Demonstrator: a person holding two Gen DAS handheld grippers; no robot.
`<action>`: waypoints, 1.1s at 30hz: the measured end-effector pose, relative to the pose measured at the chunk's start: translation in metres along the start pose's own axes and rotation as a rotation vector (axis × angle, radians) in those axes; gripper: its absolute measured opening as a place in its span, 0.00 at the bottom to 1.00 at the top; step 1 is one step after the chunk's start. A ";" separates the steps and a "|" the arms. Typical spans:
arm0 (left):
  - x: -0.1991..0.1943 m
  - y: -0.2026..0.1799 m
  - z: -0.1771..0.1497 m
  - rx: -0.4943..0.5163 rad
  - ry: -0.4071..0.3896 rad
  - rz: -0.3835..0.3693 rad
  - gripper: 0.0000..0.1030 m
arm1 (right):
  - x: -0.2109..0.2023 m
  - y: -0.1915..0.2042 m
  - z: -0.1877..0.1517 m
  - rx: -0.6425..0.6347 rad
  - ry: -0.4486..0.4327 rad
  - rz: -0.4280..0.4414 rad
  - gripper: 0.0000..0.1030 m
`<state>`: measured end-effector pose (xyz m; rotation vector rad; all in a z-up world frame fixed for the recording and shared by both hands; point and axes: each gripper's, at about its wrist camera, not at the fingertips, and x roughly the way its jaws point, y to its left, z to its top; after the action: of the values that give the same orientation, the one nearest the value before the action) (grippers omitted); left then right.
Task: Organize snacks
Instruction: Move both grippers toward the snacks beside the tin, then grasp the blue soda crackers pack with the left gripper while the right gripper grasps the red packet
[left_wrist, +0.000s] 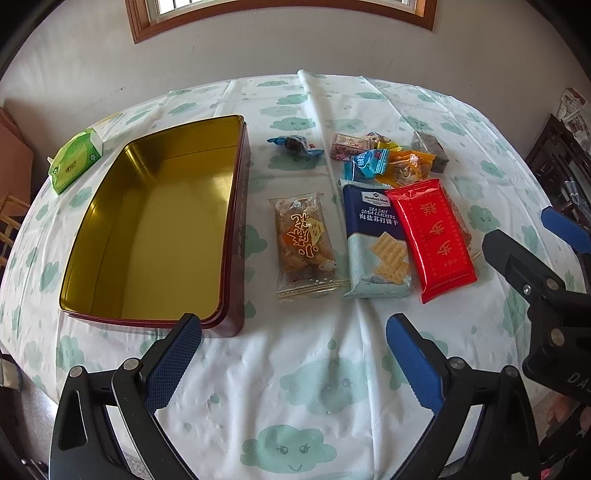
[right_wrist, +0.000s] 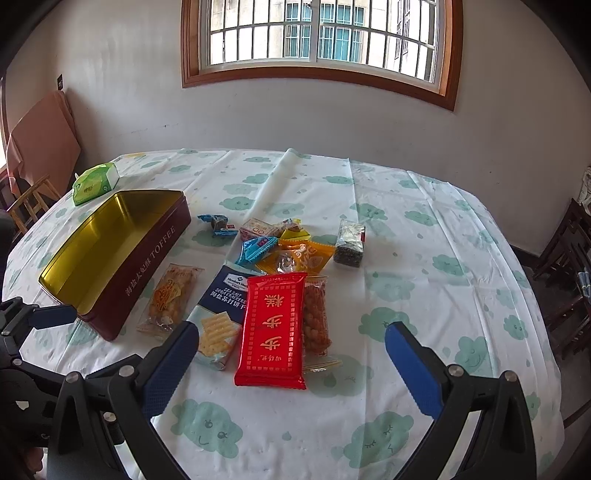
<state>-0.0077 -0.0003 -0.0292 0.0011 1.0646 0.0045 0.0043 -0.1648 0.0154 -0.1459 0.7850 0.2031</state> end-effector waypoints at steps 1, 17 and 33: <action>0.000 0.000 0.000 0.000 0.000 -0.001 0.95 | 0.000 0.000 0.000 0.000 0.000 -0.001 1.00; 0.001 0.006 0.001 -0.015 -0.009 -0.002 0.89 | 0.007 0.000 -0.001 0.000 0.016 0.003 0.91; 0.000 0.013 0.007 -0.004 -0.024 -0.021 0.67 | 0.046 0.009 -0.002 -0.024 0.112 0.024 0.60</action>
<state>-0.0013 0.0124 -0.0257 -0.0137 1.0405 -0.0125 0.0327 -0.1512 -0.0198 -0.1721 0.8960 0.2285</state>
